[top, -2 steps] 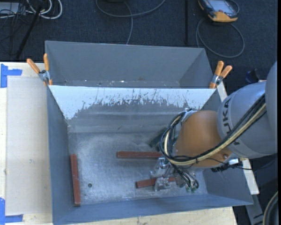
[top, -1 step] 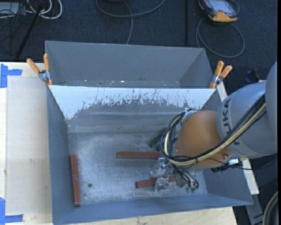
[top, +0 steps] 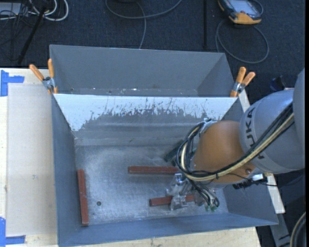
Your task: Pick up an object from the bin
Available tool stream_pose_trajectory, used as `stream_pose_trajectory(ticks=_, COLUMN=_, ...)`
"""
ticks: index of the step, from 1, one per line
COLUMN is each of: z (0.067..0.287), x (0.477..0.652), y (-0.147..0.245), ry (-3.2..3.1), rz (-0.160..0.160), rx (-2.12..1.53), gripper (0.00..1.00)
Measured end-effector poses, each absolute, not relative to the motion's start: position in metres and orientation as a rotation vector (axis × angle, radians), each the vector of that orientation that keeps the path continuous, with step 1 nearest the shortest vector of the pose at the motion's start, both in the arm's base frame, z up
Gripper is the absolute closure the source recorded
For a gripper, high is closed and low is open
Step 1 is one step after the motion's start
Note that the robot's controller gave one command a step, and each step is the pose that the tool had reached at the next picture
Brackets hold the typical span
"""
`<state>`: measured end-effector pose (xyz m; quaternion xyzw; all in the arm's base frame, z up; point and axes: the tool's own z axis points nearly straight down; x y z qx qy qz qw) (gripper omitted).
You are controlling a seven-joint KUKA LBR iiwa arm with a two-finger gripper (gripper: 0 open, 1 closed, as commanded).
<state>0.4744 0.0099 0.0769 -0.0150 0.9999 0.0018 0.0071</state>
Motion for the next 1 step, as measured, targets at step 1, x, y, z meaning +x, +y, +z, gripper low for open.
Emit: stream_pose_trajectory(ticks=1, z=0.0909, x=0.47, y=0.0092, ry=3.147, rz=0.002, rx=-0.048, gripper=1.0)
